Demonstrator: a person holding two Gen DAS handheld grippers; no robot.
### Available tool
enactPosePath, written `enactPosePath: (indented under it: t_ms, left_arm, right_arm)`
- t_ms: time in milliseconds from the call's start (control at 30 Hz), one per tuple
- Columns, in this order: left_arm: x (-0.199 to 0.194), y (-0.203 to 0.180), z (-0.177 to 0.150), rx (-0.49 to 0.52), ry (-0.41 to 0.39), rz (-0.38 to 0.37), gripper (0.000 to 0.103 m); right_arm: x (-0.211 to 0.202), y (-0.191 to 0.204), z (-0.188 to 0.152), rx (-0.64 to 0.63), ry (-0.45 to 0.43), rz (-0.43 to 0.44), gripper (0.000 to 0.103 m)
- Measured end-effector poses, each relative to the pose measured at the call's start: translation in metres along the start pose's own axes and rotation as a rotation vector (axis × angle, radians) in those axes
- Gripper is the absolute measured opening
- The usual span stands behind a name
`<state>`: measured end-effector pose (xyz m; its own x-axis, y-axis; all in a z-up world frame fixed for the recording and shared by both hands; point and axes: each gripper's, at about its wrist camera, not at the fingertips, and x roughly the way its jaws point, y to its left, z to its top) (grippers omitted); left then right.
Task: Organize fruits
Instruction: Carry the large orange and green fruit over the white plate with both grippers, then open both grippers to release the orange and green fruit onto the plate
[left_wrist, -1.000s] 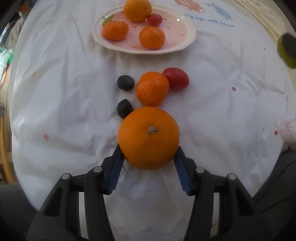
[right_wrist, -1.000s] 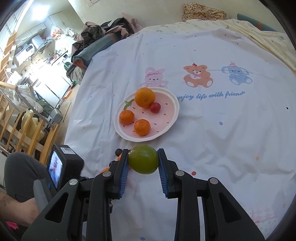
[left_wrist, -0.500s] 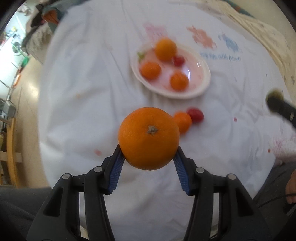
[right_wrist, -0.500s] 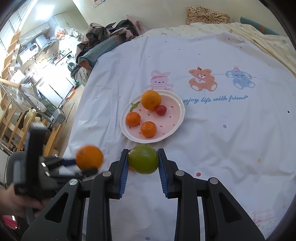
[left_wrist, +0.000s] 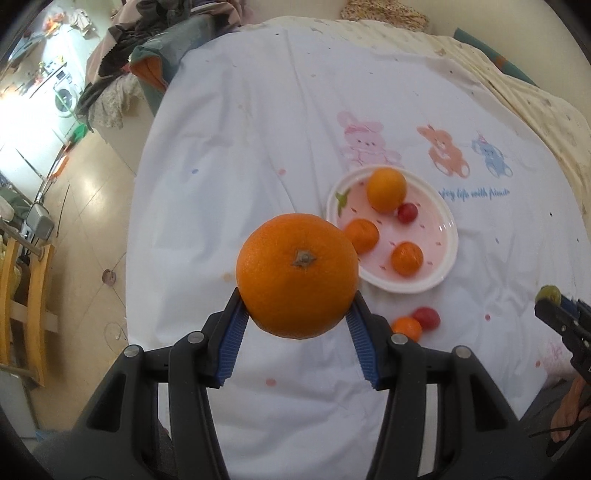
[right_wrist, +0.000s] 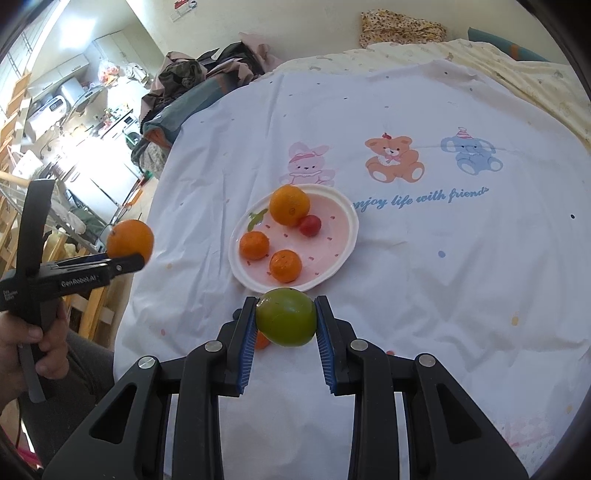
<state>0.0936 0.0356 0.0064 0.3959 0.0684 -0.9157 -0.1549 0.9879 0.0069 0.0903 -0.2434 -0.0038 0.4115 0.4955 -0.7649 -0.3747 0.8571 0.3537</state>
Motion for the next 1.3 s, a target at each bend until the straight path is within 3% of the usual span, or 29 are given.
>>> enactPosePath:
  t_ms: [333, 700, 1000, 1300]
  left_arm:
    - [0.018, 0.001, 0.033, -0.002, -0.011, -0.009, 0.049]
    - [0.057, -0.023, 0.062, 0.047, -0.013, -0.030, 0.049]
    - [0.115, -0.046, 0.078, 0.086, 0.065, -0.086, 0.049]
    - [0.159, -0.050, 0.085, 0.065, 0.149, -0.149, 0.050]
  right_arm:
    - [0.017, -0.017, 0.023, 0.055, -0.006, -0.010, 0.032]
    - [0.053, -0.036, 0.059, 0.092, 0.013, 0.010, 0.032]
    - [0.119, -0.050, 0.077, 0.066, 0.110, -0.001, 0.032]
    - [0.151, -0.058, 0.080, 0.062, 0.161, 0.002, 0.032]
